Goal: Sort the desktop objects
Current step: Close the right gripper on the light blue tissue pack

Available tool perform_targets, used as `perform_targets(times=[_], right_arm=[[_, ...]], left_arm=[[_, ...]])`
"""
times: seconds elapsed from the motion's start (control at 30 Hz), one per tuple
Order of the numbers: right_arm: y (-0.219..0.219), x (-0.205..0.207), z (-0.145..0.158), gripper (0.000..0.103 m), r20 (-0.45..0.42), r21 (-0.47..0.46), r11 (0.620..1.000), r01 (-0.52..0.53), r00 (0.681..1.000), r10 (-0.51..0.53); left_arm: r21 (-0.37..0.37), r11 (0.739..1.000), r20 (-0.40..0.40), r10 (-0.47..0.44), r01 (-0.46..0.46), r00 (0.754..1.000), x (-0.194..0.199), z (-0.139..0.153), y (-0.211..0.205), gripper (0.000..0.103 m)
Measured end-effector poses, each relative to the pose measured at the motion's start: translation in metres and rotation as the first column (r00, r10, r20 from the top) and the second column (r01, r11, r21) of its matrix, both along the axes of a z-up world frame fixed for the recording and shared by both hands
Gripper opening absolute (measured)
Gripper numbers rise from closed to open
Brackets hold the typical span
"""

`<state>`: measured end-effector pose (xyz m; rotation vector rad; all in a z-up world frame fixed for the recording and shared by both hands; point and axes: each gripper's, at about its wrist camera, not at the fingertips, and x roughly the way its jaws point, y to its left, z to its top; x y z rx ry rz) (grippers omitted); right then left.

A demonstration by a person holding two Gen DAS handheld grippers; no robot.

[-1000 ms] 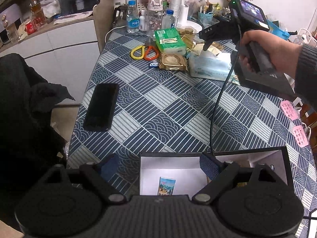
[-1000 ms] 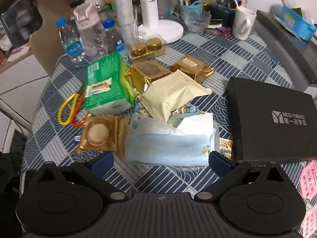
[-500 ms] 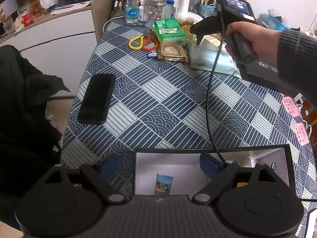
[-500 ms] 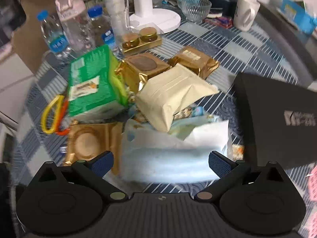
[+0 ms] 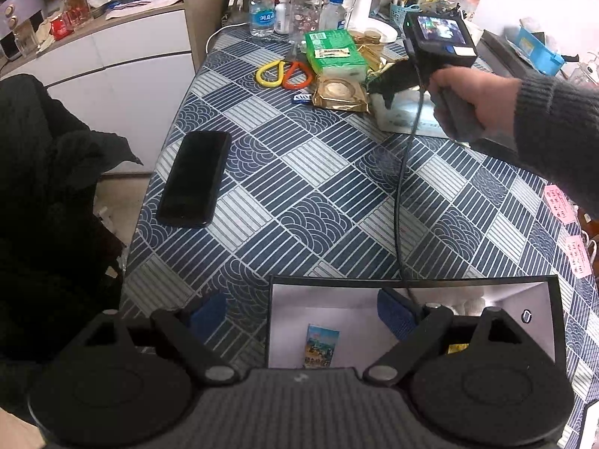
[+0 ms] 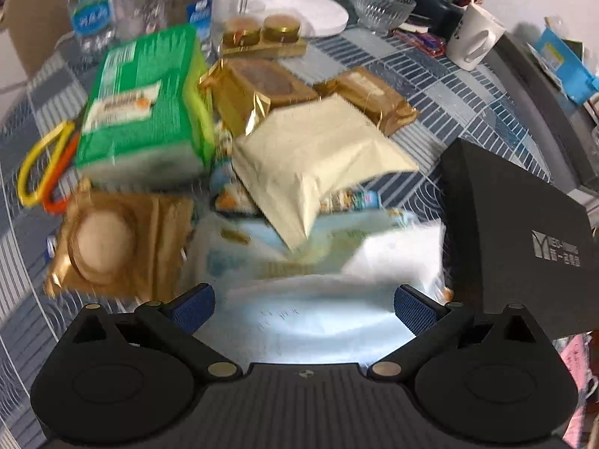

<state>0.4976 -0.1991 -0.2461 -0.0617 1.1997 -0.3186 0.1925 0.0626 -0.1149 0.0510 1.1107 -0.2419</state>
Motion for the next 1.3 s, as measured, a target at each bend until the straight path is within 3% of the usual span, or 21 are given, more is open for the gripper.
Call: perform_targets(times=[0.23,0.43,0.5,0.57,0.67,0.77,0.87,0.9,0.97,1.0,1.03,1.1,1.2,1.3], right_arm=[[-0.008,-0.038,0.001,0.103,-0.055,-0.108,0.984,-0.144,0.989,0.138],[-0.031,-0.061,0.013,0.103,-0.069,-0.141,0.983,-0.114,0.992,0.105],[-0.046,-0.064,0.028,0.103,-0.004,-0.061,0.998,-0.025,1.000,0.025],[-0.064,-0.065,0.039,0.103,0.055,0.109,0.990,0.091,0.994,-0.097],[-0.085,-0.059,0.042,0.103,0.036,0.313,0.915,0.255,0.959,-0.280],[-0.090,-0.052,0.029,0.103,-0.012,0.376,0.858,0.350,0.928,-0.373],[-0.092,-0.045,0.011,0.101,-0.035,0.380,0.834,0.399,0.907,-0.419],[-0.092,-0.044,0.004,0.095,-0.045,0.397,0.820,0.413,0.901,-0.431],[-0.093,-0.045,-0.009,0.065,-0.066,0.447,0.780,0.438,0.885,-0.460],[-0.094,-0.047,-0.016,0.055,-0.076,0.479,0.753,0.452,0.875,-0.477],[-0.094,-0.049,-0.022,0.054,-0.086,0.509,0.725,0.464,0.865,-0.494],[-0.091,-0.051,-0.020,0.051,-0.061,0.507,0.733,0.454,0.867,-0.494],[-0.086,-0.053,-0.010,0.028,0.007,0.473,0.783,0.404,0.887,-0.462],[-0.082,-0.056,0.004,0.023,0.077,0.442,0.831,0.339,0.908,-0.411]], left_arm=[[-0.009,1.000,0.013,-0.030,0.030,0.999,-0.007,0.004,-0.007,0.103],[-0.017,0.999,0.028,-0.037,0.038,0.999,-0.012,0.008,-0.007,0.103],[-0.020,0.999,0.026,-0.033,0.034,0.999,-0.013,0.008,-0.006,0.103],[-0.023,0.999,0.022,-0.031,0.031,0.999,-0.012,0.007,-0.006,0.103],[-0.019,0.999,0.022,-0.035,0.036,0.999,-0.012,0.006,-0.007,0.103],[-0.012,0.999,0.022,-0.036,0.036,0.999,-0.012,0.005,-0.007,0.103],[-0.007,1.000,0.016,-0.024,0.024,1.000,-0.010,0.003,-0.004,0.103],[-0.005,1.000,0.014,-0.017,0.017,1.000,-0.009,0.003,-0.002,0.103],[-0.002,1.000,0.008,-0.003,0.003,1.000,-0.007,0.001,0.001,0.103],[-0.001,1.000,0.005,0.002,-0.002,1.000,-0.006,0.000,0.002,0.103],[-0.001,1.000,0.003,0.005,-0.005,1.000,-0.005,-0.001,0.003,0.103],[-0.001,1.000,0.000,0.009,-0.009,1.000,-0.004,-0.002,0.004,0.103],[-0.005,1.000,0.001,0.003,-0.003,1.000,-0.003,-0.003,0.003,0.103],[-0.007,1.000,0.004,-0.011,0.011,1.000,-0.006,-0.002,0.000,0.103]])
